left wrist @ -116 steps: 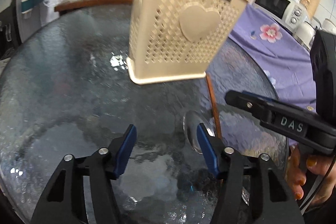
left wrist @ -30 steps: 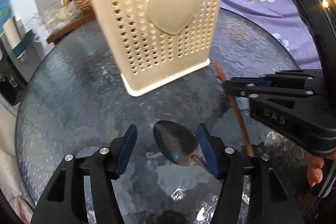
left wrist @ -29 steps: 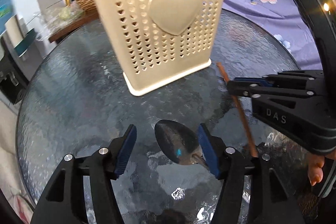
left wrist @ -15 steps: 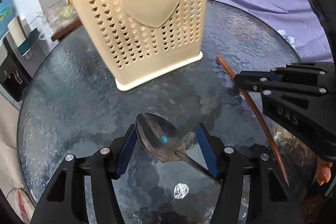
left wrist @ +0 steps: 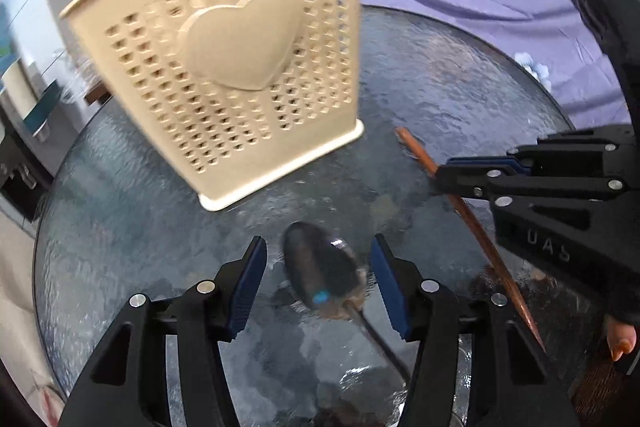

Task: Organize utensils
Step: 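Lift the spoon and chopstick off the table with both tools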

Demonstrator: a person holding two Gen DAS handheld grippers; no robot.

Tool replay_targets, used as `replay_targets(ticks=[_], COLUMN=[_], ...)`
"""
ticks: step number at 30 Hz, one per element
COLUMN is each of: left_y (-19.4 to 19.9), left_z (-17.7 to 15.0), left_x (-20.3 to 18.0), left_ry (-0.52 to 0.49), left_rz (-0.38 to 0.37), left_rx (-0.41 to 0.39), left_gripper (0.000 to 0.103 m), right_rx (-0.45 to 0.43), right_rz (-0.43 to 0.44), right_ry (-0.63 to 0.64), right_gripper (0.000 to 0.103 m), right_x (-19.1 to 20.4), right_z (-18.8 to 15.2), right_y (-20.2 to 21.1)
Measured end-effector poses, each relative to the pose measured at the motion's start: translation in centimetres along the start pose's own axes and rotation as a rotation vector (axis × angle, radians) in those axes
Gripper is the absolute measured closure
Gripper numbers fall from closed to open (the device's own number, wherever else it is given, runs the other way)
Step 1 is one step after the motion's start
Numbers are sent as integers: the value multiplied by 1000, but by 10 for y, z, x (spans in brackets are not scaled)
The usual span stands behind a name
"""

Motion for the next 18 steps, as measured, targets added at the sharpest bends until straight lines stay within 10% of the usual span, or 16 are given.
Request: replay_targets(ticks=[18], left_y=[-10], left_z=[-4], left_x=[5], left_ry=[141], left_rz=[71], left_rx=[32], left_gripper=[46], right_rx=[46], right_rz=[-97], right_ry=[-7], right_gripper=[94], right_x=[4], right_z=[12], right_y=[-12])
Point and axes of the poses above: each gripper's, at about its wrist camera, not at the fingertips, and y roughly against the way its jaws point, x to its left, z to its top, the point moved 10 cm from there along -y, roughly the way its jaws point, and after that the axes turned 6 degrees about x, right-handed, at the moved point
